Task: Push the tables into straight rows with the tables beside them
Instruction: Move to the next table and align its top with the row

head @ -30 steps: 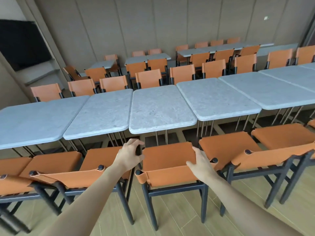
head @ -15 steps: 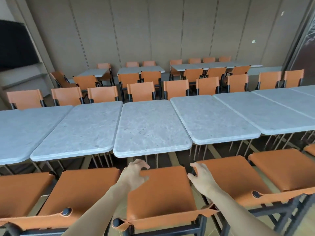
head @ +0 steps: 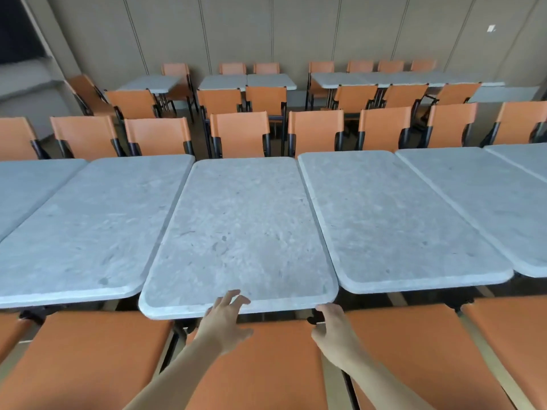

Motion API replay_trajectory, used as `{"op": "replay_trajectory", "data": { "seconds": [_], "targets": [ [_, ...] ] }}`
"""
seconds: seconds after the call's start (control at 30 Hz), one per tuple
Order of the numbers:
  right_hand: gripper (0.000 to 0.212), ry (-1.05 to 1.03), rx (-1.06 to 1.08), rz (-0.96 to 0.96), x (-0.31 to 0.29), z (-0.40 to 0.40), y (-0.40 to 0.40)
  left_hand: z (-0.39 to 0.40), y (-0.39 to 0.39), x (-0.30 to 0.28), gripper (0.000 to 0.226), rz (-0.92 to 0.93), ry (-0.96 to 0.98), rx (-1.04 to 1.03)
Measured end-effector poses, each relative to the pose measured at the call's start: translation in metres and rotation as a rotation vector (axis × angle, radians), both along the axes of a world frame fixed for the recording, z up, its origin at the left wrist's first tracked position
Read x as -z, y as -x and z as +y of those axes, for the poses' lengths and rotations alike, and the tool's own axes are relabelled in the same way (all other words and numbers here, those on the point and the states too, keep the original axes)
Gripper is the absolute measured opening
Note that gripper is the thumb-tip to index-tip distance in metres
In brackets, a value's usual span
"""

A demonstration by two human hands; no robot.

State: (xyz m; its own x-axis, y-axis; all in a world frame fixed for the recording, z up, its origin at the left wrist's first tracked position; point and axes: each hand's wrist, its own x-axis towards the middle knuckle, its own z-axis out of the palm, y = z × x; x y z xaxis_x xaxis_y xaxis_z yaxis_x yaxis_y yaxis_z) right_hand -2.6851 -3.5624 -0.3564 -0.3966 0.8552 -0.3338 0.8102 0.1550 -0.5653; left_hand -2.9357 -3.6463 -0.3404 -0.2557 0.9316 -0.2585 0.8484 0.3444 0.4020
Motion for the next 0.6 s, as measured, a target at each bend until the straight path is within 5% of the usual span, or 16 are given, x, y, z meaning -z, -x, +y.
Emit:
{"op": "replay_trajectory", "data": {
  "seconds": [0.23, 0.4, 0.6],
  "targets": [
    [0.071, -0.241, -0.155, -0.159, 0.047, 0.111, 0.08, 0.077, 0.068, 0.074, 0.104, 0.2, 0.043, 0.105],
    [0.073, -0.399, -0.178, -0.188, 0.121, 0.144, 0.109, 0.132, 0.092, 0.137, 0.138, 0.352, 0.064, 0.388],
    [0.074, -0.552, -0.119, -0.176, 0.157, 0.141, 0.108, 0.134, 0.096, 0.152, 0.133, 0.364, -0.058, 0.416]
  ]
}}
